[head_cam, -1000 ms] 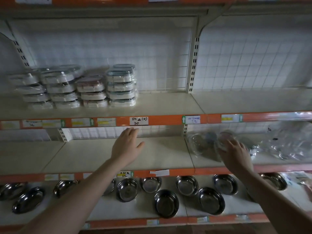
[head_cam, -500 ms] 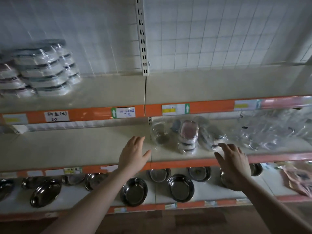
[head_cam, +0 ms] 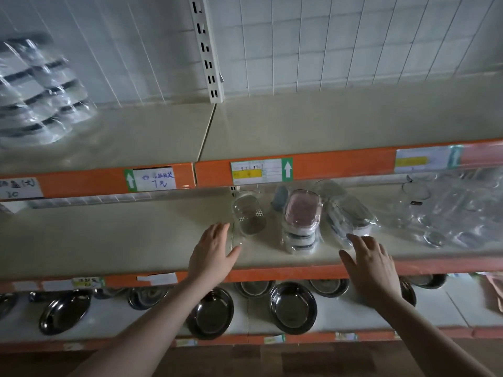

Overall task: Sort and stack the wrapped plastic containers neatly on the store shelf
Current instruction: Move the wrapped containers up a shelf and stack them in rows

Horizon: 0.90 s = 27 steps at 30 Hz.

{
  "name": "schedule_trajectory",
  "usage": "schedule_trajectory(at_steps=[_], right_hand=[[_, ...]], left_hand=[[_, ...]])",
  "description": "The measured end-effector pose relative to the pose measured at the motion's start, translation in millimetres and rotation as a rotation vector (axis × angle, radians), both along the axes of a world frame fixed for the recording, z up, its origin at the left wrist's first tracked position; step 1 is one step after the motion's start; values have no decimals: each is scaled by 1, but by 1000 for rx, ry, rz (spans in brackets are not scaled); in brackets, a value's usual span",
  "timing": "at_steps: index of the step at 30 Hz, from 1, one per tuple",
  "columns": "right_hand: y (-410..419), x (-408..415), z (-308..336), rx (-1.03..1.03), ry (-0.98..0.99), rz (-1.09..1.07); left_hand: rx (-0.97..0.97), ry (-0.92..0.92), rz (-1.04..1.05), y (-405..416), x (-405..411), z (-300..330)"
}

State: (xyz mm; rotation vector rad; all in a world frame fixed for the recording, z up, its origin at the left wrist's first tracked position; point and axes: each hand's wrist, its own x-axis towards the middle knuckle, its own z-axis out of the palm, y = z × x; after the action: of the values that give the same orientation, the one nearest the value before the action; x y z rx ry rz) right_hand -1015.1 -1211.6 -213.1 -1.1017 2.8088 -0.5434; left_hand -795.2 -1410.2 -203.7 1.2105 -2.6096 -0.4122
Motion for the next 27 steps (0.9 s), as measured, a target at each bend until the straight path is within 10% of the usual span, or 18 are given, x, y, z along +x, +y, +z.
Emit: schedule_trajectory(at_steps=[27], right_hand=[[-71,-20,-90,-185,-23,-71]], left_hand=[[194,259,236,-103,-117,-128]])
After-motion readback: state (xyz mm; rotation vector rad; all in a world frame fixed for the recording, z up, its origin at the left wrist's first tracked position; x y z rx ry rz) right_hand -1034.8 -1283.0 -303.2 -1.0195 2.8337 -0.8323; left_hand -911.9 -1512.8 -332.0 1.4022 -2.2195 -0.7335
